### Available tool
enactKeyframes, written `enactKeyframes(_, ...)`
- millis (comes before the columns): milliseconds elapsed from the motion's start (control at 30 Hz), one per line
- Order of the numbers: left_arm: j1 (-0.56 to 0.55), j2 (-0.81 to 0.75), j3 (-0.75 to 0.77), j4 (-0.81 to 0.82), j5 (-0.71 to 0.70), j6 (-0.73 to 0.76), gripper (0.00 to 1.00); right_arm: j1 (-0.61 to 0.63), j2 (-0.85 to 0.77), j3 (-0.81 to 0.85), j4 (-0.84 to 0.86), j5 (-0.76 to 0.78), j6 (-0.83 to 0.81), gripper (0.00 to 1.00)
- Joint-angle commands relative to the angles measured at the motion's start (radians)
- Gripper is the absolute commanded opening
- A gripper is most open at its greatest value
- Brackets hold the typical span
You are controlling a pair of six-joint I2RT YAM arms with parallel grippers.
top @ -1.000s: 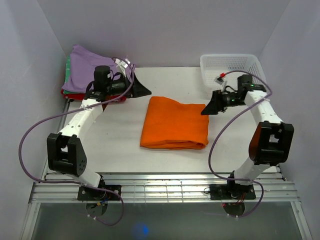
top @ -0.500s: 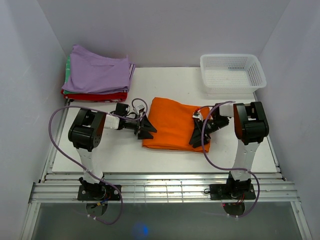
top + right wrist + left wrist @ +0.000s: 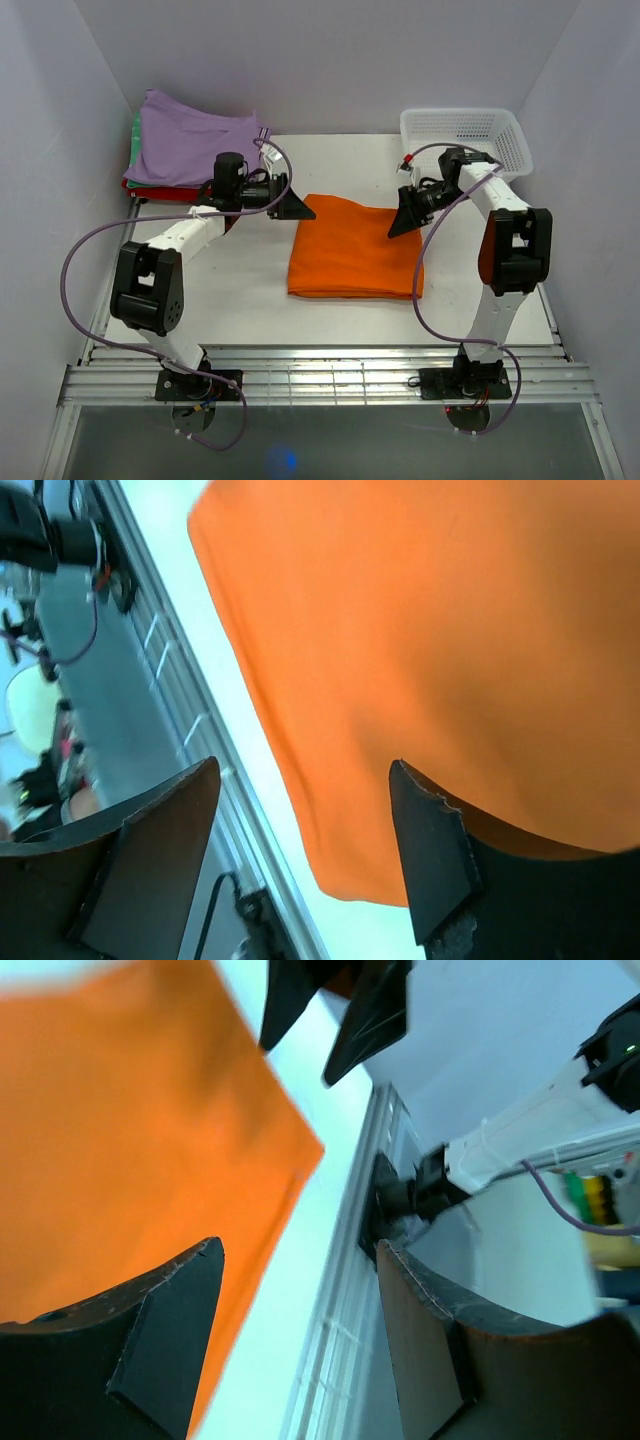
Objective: Fold and stack the trousers
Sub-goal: Fold the trousers
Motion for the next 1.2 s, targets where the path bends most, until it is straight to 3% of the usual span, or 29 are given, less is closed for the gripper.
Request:
enactKeyframes(0,-0.021,0.002,0.082,0.182,-0.051,-0.026,0.73,-0.028,-0.014,0.083,0.096,-0.104,0.091,0.72)
enactKeyframes(67,-0.030,0.097,0.128,0.232,-0.097,-0.096,0.73,-0.035,0.007,0.066,0.213,-0.110,0.180,0.72)
enactKeyframes(100,-0.029,0.134,0.136,0.337,-0.116,-0.140,0.73,-0.035,0.018,0.060,0.319,-0.103,0.214,0.70)
enactKeyframes(233,-0.029,0.319,0.196,0.473,-0.200,-0.279,0.73,-0.044,0.097,0.020,0.483,-0.031,0.329,0.66)
enactKeyframes(367,-0.030,0.465,0.245,0.493,-0.272,-0.319,0.73,-0.076,0.140,-0.071,0.637,0.047,0.366,0.65)
enactKeyframes(533,-0.027,0.547,0.256,0.457,-0.314,-0.300,0.73,-0.079,0.159,-0.112,0.673,0.077,0.346,0.66)
enactKeyframes(667,-0.032,0.408,0.259,0.399,-0.277,-0.189,0.78,-0.073,0.037,-0.058,0.585,0.069,0.329,0.68)
enactKeyframes(700,-0.030,0.368,0.275,0.287,-0.283,-0.150,0.79,-0.070,0.003,-0.041,0.568,0.084,0.315,0.69)
enactKeyframes(767,-0.030,0.251,0.370,0.109,-0.341,-0.004,0.94,-0.048,-0.092,0.011,0.538,0.121,0.300,0.70)
enactKeyframes(800,-0.032,0.214,0.407,-0.083,-0.439,0.046,0.98,-0.038,-0.128,0.023,0.515,0.164,0.280,0.72)
enactKeyframes(900,0.002,0.046,0.434,-0.255,-0.566,0.157,0.98,0.056,-0.261,0.007,0.504,0.257,0.242,0.73)
enactKeyframes(1100,0.259,-0.221,0.276,-0.419,-0.497,0.030,0.98,0.439,-0.442,-0.237,0.606,0.576,0.156,0.76)
enactKeyframes(1167,0.365,-0.299,0.207,-0.505,-0.476,0.075,0.98,0.623,-0.445,-0.315,0.663,0.673,0.141,0.76)
